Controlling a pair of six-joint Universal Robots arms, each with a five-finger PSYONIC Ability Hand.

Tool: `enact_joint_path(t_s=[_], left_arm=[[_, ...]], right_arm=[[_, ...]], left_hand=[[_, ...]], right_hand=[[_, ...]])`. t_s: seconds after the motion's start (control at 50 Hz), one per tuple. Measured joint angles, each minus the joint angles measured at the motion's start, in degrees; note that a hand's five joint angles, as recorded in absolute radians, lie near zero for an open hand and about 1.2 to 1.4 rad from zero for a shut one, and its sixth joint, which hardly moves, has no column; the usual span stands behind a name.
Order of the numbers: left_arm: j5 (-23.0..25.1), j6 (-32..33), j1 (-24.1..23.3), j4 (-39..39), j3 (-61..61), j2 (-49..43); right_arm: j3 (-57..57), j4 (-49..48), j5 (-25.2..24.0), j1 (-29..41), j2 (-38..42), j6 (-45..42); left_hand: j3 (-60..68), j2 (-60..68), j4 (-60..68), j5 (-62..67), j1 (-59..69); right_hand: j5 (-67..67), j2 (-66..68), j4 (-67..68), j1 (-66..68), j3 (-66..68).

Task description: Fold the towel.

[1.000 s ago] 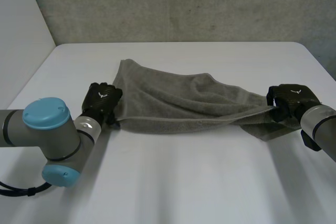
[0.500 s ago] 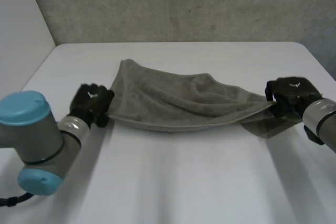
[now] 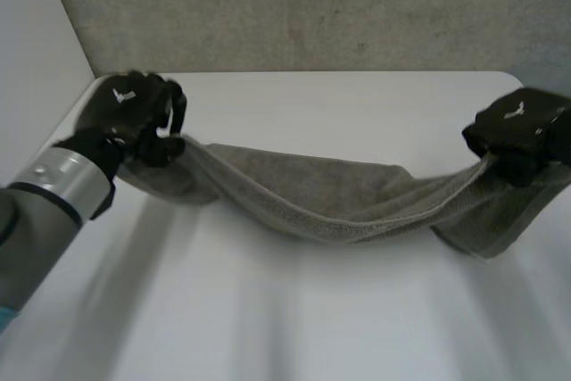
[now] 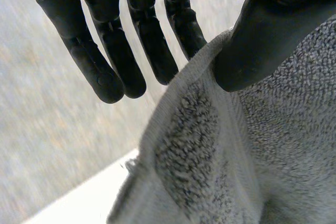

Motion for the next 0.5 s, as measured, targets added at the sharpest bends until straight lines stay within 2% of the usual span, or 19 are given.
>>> enact_joint_path(t_s=[0.14, 0.24, 0.3, 0.34, 0.42, 0.46, 0.5], left_arm=[[-1.6, 4.5, -0.2, -2.1, 5.7, -14.6], [-5.9, 8.9, -1.6, -3.7, 16.0, -22.2], [-7.9, 9.0, -2.8, -3.1, 22.7, -23.2], [-9.5, 7.7, -3.8, -0.7, 28.6, -22.5], [-11.1, 4.0, -4.6, 5.9, 34.7, -19.7], [-11.4, 1.9, -4.6, 9.5, 36.5, -18.1], [-11.7, -0.6, -4.4, 13.5, 38.4, -16.1]], right_arm=[[-2.5, -4.2, 4.8, 2.3, 9.7, -3.2], [-7.0, -16.7, 6.0, 6.6, 13.4, -0.2], [-8.6, -28.3, 6.0, 8.8, 12.2, 5.1], [-7.7, -41.9, 6.0, 10.1, 8.5, 12.8], [-4.3, -60.9, 5.9, 10.4, 0.5, 25.9], [-3.2, -65.5, 5.9, 10.1, -2.0, 30.2], [-3.4, -66.1, 5.8, 9.7, -3.1, 33.4]], left_hand=[[0.0, 0.0, 0.0, 0.0, 0.0], [0.1, 0.3, 0.0, 0.0, 0.0], [0.1, 0.3, 0.2, 0.0, 0.1], [0.2, 0.3, 0.2, 0.0, 0.1], [0.2, 0.3, 0.2, 0.0, 0.1], [0.2, 0.3, 0.2, 0.0, 0.1], [0.2, 0.3, 0.2, 0.0, 0.1]], right_hand=[[0.0, 0.0, 0.0, 0.0, 0.0], [0.0, 0.0, 0.0, 0.0, 0.0], [0.0, 0.0, 0.0, 0.0, 0.0], [0.0, 0.0, 0.0, 0.0, 0.0], [0.0, 0.0, 0.0, 0.0, 0.0], [0.0, 0.0, 0.0, 0.0, 0.0], [0.0, 0.0, 0.0, 0.0, 0.0]])
